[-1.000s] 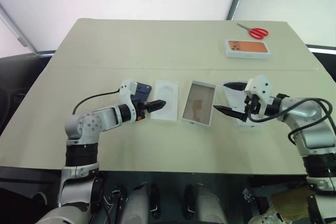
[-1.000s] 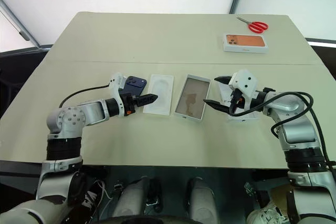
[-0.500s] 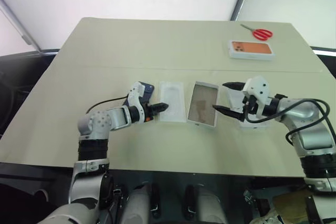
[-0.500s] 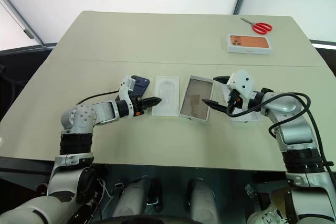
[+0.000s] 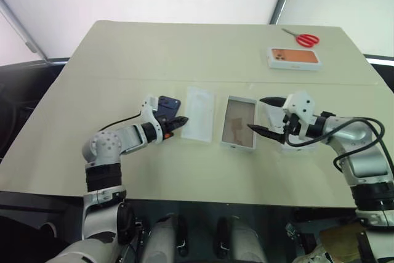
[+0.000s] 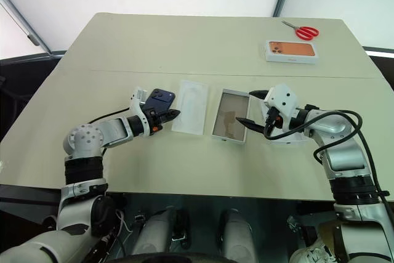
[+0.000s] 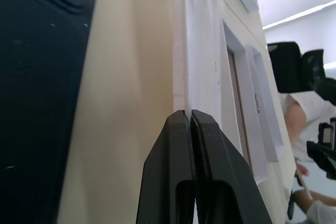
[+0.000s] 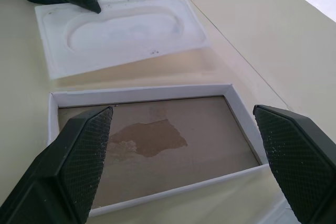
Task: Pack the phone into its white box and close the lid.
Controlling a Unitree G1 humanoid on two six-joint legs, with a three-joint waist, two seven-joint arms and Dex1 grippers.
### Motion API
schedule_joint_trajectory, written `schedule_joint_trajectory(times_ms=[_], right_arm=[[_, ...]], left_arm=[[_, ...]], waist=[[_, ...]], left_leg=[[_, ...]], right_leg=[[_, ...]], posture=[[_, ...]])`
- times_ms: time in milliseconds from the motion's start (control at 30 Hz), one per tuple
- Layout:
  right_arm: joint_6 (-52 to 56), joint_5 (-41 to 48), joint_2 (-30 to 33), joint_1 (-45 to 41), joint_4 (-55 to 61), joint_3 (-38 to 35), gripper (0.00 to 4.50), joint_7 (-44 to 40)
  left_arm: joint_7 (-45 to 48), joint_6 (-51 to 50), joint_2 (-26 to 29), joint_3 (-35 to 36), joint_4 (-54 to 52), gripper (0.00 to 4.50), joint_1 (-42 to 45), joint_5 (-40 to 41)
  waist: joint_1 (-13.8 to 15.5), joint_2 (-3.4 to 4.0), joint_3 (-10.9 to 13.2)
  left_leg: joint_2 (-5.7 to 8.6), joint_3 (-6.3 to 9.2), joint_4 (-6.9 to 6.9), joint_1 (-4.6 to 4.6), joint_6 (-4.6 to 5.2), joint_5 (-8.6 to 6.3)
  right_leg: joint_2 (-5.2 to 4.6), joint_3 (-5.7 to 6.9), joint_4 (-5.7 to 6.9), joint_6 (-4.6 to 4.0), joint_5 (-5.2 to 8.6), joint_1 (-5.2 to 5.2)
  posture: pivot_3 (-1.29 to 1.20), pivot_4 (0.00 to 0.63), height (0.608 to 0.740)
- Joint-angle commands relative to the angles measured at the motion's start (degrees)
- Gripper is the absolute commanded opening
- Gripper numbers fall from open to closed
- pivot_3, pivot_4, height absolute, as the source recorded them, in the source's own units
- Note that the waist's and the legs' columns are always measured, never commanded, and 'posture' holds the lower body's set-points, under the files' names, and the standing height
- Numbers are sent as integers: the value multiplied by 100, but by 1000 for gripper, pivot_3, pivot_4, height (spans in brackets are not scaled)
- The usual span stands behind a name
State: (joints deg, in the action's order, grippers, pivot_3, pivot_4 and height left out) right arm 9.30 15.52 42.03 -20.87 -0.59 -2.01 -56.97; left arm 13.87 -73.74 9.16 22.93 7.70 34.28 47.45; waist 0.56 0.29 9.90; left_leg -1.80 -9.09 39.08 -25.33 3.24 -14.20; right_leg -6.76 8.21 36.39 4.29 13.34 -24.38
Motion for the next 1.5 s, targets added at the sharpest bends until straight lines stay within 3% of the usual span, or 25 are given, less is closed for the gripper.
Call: schedule_joint_trajectory(times_ms=[33,300,400,633,1300,1400,1500], right_arm=[[112,97,-10,238,511,209,4500,-189],[420,-217,-265,219,649,865,4500,-80],[260,-542,-324,163,347,1086,3588,-32],[175,-500,-329,131,89,1171,66,-356],[-286,-971,-1369,-403,6,2013,66,-284],[-443,-1120,-1452,-482,-73,1958,919,-44],[-356,-984,-1266,-481,113,1733,2429,-78]], left_arm=[[-120,-147,40,455,-103,15,198,392],[-41,-131,243,472,-241,15,354,541],[-53,-58,245,411,-244,0,360,494],[-114,-87,221,394,-374,0,300,544],[-419,-26,95,390,-415,0,435,795],[-482,-16,-24,323,-533,0,371,811],[-521,-75,-89,233,-683,0,302,801]], waist=[[7,0,0],[5,-2,1],[3,-2,1],[0,-4,2],[-18,-7,2],[-16,-7,2],[-8,-7,2]], left_leg=[[0,1,0,0,0,0],[0,3,1,-1,0,0],[1,2,1,0,-1,0],[2,2,1,-1,-1,0],[2,2,1,-1,-2,0],[2,2,1,-1,-2,0],[2,2,1,-1,-2,0]], right_leg=[[0,0,0,0,0,0],[0,0,0,0,0,0],[0,0,0,0,0,0],[3,1,0,0,0,0],[5,2,4,0,0,0],[5,2,4,0,0,0],[4,1,4,0,0,0]], posture=[[0,150,738],[0,150,738],[0,150,738],[0,150,738],[0,150,738],[0,150,738],[0,150,738]])
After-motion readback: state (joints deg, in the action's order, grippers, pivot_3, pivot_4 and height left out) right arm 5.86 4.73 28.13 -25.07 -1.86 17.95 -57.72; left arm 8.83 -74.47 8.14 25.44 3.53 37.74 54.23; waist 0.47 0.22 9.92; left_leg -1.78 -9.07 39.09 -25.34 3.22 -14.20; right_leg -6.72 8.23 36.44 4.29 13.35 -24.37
